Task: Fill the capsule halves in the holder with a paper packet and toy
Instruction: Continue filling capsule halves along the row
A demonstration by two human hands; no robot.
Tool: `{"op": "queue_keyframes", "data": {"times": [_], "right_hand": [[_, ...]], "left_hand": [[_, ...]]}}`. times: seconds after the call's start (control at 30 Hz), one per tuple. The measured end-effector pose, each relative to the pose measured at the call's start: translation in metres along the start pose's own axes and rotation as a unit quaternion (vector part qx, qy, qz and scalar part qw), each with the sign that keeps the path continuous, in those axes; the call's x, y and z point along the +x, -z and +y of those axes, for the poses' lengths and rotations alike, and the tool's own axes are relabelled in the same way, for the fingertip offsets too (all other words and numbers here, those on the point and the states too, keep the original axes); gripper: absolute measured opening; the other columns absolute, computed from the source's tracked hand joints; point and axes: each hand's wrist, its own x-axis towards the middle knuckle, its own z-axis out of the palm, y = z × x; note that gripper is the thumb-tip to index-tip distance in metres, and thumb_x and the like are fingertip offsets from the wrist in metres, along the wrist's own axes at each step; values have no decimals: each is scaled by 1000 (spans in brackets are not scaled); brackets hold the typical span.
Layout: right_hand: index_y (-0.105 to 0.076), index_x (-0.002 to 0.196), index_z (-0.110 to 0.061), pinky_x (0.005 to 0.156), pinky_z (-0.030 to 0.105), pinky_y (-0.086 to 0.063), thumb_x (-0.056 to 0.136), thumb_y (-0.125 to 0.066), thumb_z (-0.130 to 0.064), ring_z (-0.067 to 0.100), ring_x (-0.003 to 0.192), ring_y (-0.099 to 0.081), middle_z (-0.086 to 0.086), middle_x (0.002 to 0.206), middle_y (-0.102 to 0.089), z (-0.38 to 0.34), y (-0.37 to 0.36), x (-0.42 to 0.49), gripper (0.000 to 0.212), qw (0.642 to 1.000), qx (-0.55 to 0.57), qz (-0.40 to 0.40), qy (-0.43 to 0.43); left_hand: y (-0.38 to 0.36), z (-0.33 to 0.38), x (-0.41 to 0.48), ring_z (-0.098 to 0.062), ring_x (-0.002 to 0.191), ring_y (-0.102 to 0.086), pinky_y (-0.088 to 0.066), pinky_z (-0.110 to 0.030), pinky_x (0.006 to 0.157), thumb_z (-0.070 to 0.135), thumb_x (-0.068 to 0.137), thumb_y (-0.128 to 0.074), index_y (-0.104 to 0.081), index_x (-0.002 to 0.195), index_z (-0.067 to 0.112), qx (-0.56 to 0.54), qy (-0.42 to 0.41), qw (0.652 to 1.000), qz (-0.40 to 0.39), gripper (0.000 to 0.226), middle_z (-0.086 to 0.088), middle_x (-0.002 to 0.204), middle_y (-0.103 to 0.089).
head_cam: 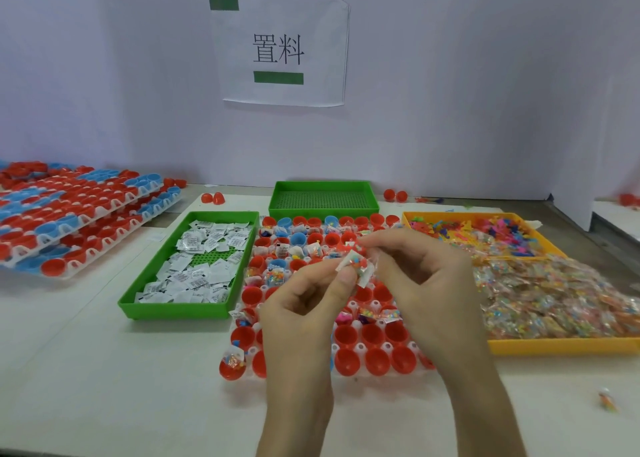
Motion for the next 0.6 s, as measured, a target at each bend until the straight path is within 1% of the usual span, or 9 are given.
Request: {"op": "queue_keyframes", "data": {"times": [0.1, 0.17, 0.23, 0.27, 0.33, 0.4, 0.47, 0.53, 0.6], "right_hand": [[-77, 95, -27, 75, 12, -54, 90, -68, 0, 4, 91, -72, -14, 92, -76, -2, -1, -1, 30, 999, 8, -45, -4], [-76, 96, -29, 76, 13, -54, 90, -68, 0, 3, 92, -72, -15, 93, -76, -3, 0, -2, 31, 998, 16, -62, -4], [-76, 97, -29, 77, 12, -53, 91, -67, -2, 3, 94, -71, -16, 93, -76, -4, 1, -2, 29, 997, 17, -71, -3], [-76, 98, -28, 77, 11, -53, 92, -66, -2, 2, 95, -70, -17, 94, -76, -5, 2, -2, 29, 997, 18, -77, -3], [-76, 101, -26, 79, 10, -51, 94, -63, -4, 1, 97, -70, -17, 97, -76, -6, 3, -2, 26, 995, 30, -92, -1], [-76, 104, -23, 80, 12, -52, 93, -66, -10, 4, 99, -70, -13, 100, -76, -7, 1, -2, 20, 992, 62, -108, -6], [-76, 102, -22, 78, 16, -55, 87, -72, -15, 10, 95, -73, -7, 98, -77, -8, -5, -3, 17, 990, 96, -100, -10], [-76, 99, -20, 77, 18, -56, 83, -76, -12, 12, 90, -74, -4, 94, -77, -10, -14, -5, 18, 989, 127, -80, -6], [-76, 99, -21, 76, 19, -56, 80, -78, -12, 12, 87, -74, -5, 91, -77, -11, -23, -7, 21, 984, 153, -87, -8]], "left_hand": [[3, -1, 1, -14, 73, -70, -54, -17, 64, 31, 65, -79, -79, 83, 22, -4, -16, 1000, 26, 19, -6, 77, -75], [6, 0, 3, -16, 75, -71, -55, -18, 67, 29, 64, -81, -76, 89, 25, -18, -13, 999, 42, 26, -8, 77, -74], [9, 0, 5, -14, 77, -72, -55, -17, 68, 30, 62, -81, -76, 99, 28, -24, -8, 999, 47, 38, -5, 77, -74], [9, 0, 5, -12, 77, -72, -54, -16, 68, 31, 62, -81, -78, 100, 28, -23, -9, 999, 43, 38, -2, 76, -74], [9, 1, 6, -9, 75, -72, -53, -15, 64, 32, 63, -80, -80, 90, 27, -19, -17, 999, 33, 28, -1, 78, -76], [10, 3, 7, -11, 75, -72, -53, -16, 64, 33, 63, -80, -80, 85, 23, -20, -23, 999, 28, 23, -3, 80, -77], [14, 5, 7, -15, 76, -70, -54, -18, 67, 33, 62, -82, -79, 83, 19, -28, -22, 999, 18, 25, -6, 80, -75], [21, 7, 9, -18, 79, -69, -56, -23, 72, 25, 60, -91, -79, 81, 19, -39, -19, 999, 11, 25, -7, 80, -74], [29, 11, 11, -19, 83, -70, -56, -28, 77, 22, 64, -86, -78, 79, 20, -49, -23, 999, 5, 17, -8, 83, -75]]}}
